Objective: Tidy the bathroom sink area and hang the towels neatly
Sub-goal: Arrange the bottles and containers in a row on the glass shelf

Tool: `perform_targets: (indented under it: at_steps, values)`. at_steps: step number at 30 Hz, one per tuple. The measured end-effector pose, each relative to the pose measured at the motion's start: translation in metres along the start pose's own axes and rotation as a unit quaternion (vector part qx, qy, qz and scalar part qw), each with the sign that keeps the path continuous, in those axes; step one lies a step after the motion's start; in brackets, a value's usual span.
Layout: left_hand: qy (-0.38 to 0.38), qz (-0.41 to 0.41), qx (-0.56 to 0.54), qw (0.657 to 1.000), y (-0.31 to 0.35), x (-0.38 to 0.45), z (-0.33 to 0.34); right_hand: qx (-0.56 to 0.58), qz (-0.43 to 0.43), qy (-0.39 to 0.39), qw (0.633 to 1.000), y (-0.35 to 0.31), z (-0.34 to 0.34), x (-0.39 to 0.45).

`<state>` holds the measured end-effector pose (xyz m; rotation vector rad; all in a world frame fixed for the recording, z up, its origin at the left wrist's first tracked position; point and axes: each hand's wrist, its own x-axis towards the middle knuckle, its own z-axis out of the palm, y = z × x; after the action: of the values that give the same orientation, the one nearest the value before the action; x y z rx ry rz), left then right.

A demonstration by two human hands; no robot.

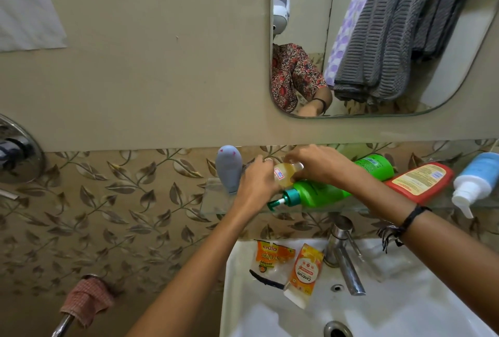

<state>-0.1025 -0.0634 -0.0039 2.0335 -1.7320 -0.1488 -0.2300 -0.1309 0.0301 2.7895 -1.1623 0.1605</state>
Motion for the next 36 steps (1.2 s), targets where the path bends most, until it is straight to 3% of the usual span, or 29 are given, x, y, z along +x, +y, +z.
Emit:
perform_targets:
  at_steps: [5, 8, 11, 15, 22, 25, 36]
  values:
    - [0.135, 0.146, 0.006, 0.98, 0.009, -0.01, -0.011, 0.129, 0.0, 0.036, 0.991, 0.01, -0.006, 0.001]
    - [0.192, 0.187, -0.048, 0.962, 0.012, -0.014, -0.029, 0.254, -0.005, 0.1, 0.962, 0.013, -0.016, -0.001]
    - [0.227, 0.174, -0.156, 0.945, 0.01, -0.019, -0.049, 0.33, 0.002, 0.153, 0.932, 0.009, -0.026, -0.008]
    - [0.25, 0.097, -0.299, 0.916, 0.007, -0.026, -0.048, 0.435, -0.015, 0.127, 0.891, -0.005, -0.024, -0.013]
    - [0.263, 0.047, -0.205, 0.942, -0.006, -0.033, -0.021, 0.46, 0.003, 0.068, 0.885, -0.014, -0.002, -0.012]
    - [0.243, 0.023, -0.211, 0.946, -0.009, -0.032, -0.017, 0.413, 0.006, 0.063, 0.909, -0.016, 0.002, -0.011]
    - [0.249, 0.018, -0.205, 0.946, -0.019, -0.039, -0.002, 0.376, -0.009, 0.063, 0.924, -0.014, 0.012, -0.014]
